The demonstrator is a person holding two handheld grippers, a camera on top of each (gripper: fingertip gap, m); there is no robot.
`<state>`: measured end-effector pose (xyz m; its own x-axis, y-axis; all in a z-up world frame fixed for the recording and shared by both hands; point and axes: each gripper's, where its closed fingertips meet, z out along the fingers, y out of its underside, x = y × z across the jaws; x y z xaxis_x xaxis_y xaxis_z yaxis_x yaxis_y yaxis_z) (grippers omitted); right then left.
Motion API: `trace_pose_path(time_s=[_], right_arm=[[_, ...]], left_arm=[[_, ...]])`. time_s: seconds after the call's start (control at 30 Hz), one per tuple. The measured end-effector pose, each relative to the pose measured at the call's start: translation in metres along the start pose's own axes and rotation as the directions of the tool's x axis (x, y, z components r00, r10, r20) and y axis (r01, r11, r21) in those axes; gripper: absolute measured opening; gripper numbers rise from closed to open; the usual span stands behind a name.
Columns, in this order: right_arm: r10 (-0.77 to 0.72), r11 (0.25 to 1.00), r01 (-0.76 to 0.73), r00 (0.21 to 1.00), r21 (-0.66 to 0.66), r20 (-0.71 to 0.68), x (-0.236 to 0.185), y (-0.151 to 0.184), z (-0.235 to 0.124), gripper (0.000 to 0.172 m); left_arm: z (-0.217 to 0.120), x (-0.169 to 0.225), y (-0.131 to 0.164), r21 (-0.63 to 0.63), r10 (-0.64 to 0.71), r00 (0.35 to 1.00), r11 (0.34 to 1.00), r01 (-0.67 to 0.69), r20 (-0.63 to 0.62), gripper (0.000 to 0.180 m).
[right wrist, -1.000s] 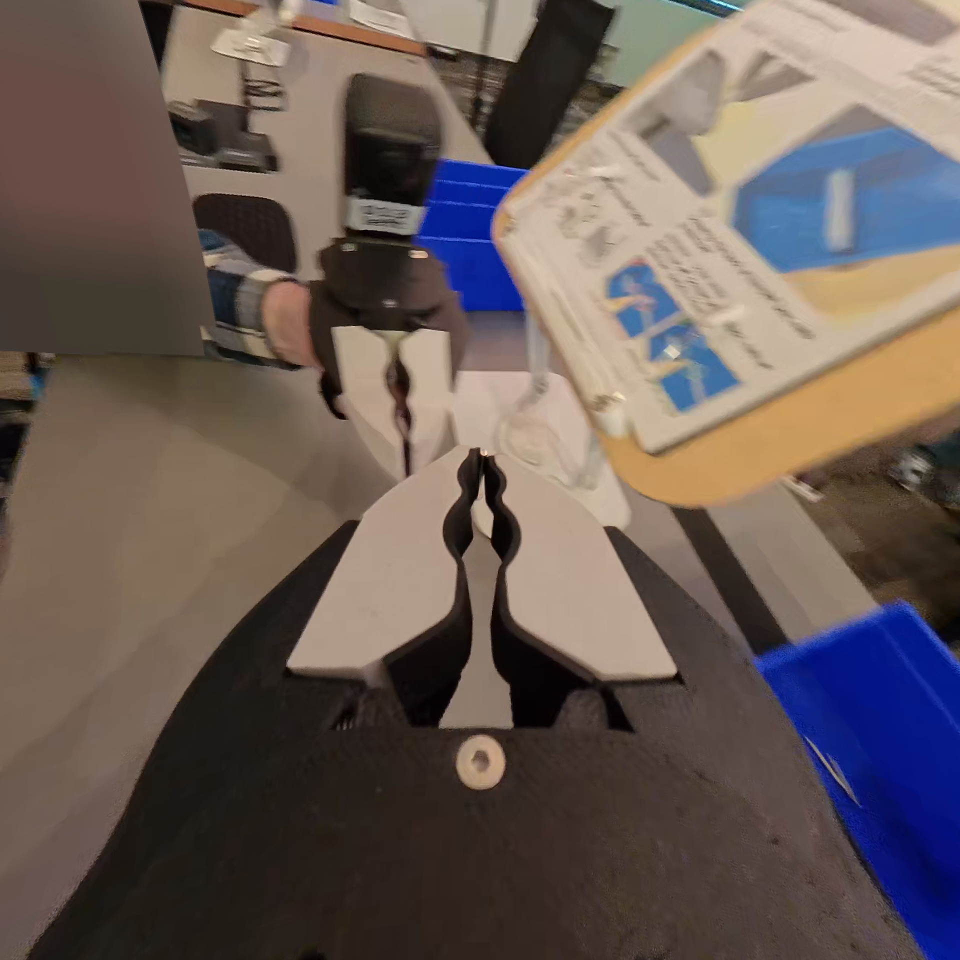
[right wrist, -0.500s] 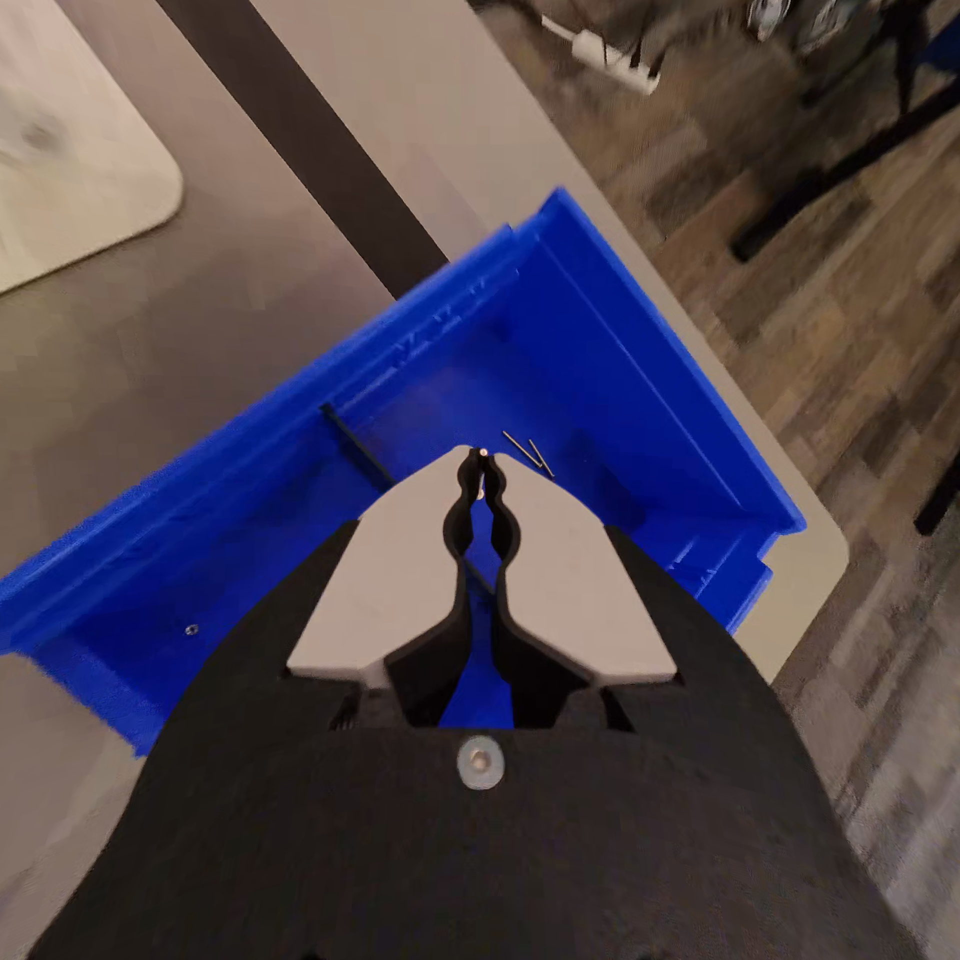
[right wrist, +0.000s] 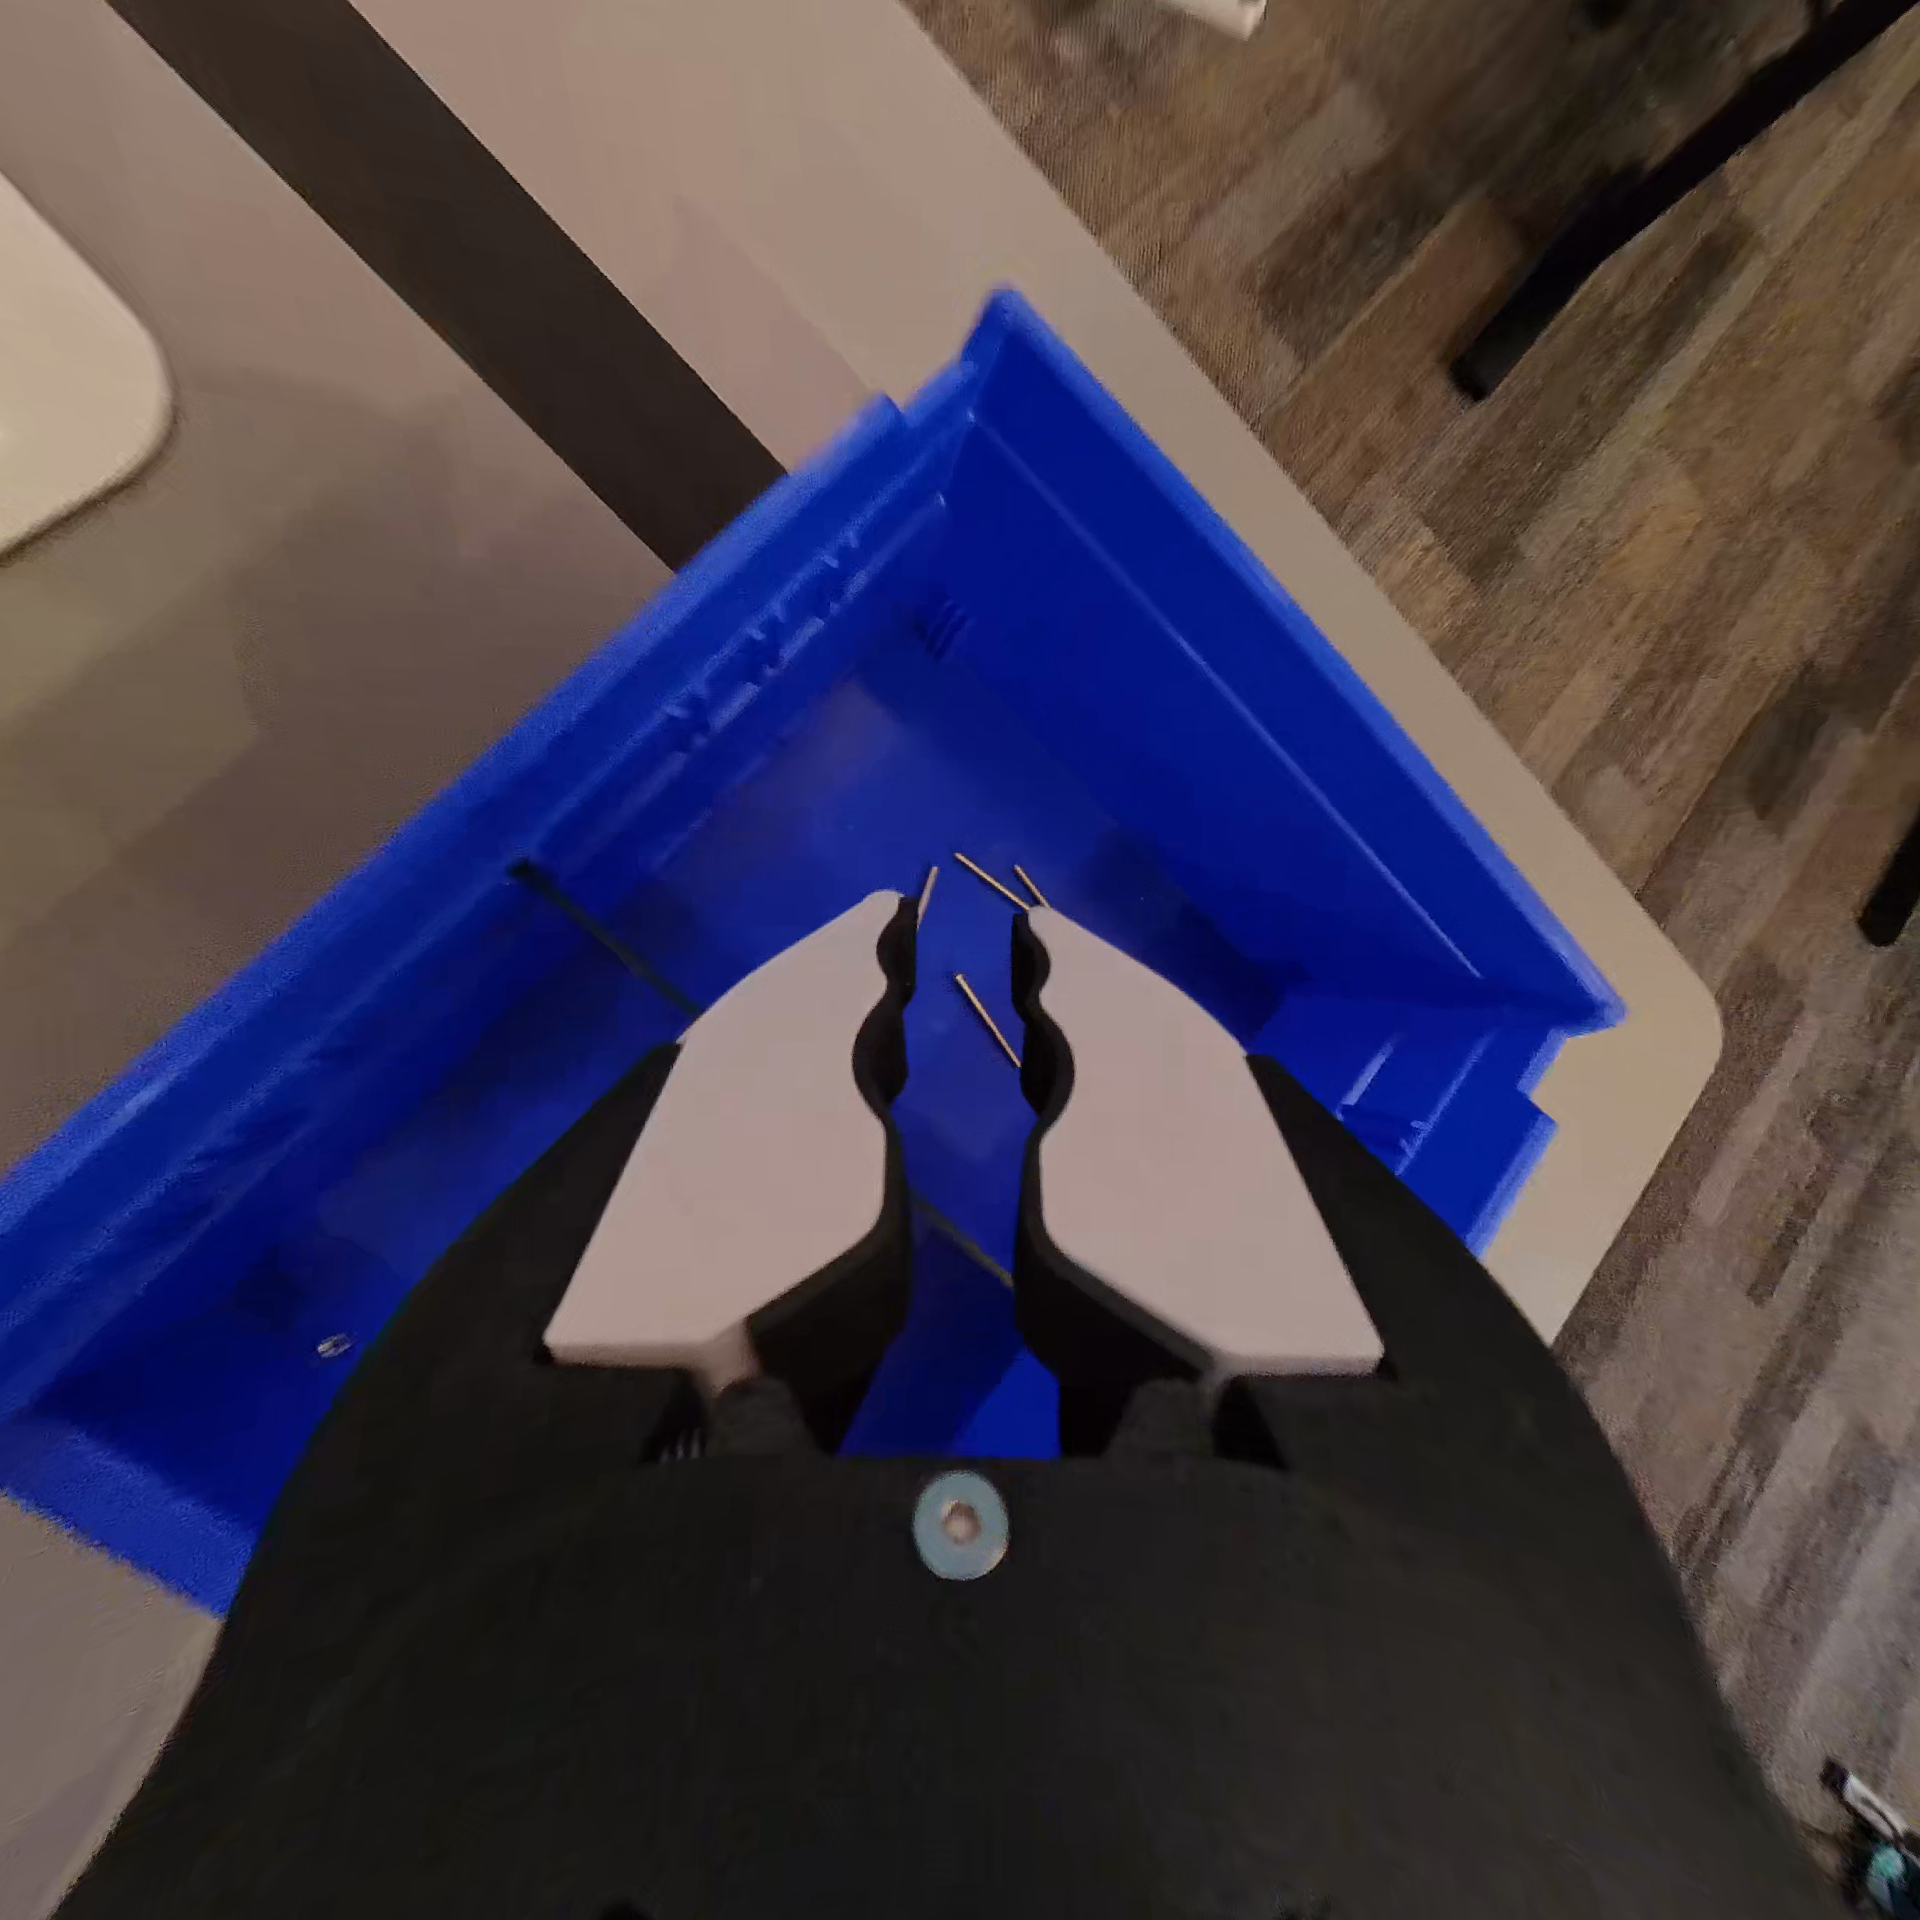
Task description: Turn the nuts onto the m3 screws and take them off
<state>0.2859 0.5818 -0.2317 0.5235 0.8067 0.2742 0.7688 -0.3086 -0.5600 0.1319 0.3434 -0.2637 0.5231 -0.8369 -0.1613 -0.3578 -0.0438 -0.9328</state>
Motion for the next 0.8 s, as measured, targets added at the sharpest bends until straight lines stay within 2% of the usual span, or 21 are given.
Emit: trace_pose_path(time_s=[0.1,0.27,0.37,0.47,0.63,0.8], right_arm=[[-0.03,0.994,0.033,0.999,0.108,-0.025,-0.024,-0.016,-0.041,0.015],[-0.076,0.953,0.073,0.997,0.293,-0.003,-0.098,-0.031,-0.107,0.011],[-0.095,0.926,0.087,0.995,0.368,0.006,-0.142,-0.027,-0.133,0.012],[-0.086,0.92,0.082,0.996,0.384,-0.007,-0.167,-0.011,-0.145,0.013],[-0.009,0.923,0.032,0.998,0.384,-0.062,-0.164,0.025,-0.161,0.019],[0.117,0.927,-0.038,0.974,0.373,-0.191,-0.118,0.064,-0.186,0.038]], left_arm=[[-0.002,-0.001,-0.001,0.004,0.004,1.0,1.0,-0.004,0.017,0.0],[-0.011,-0.004,-0.001,0.002,-0.026,0.997,1.0,0.026,0.077,0.0],[-0.02,-0.008,0.002,0.003,-0.095,0.988,0.995,0.095,0.12,0.0],[-0.033,-0.01,0.009,0.011,-0.149,0.973,0.989,0.149,0.175,0.012],[-0.075,-0.021,0.006,0.052,-0.172,0.944,0.985,0.164,0.283,0.019],[-0.163,-0.061,-0.005,0.082,-0.152,0.859,0.988,0.128,0.489,0.026]])
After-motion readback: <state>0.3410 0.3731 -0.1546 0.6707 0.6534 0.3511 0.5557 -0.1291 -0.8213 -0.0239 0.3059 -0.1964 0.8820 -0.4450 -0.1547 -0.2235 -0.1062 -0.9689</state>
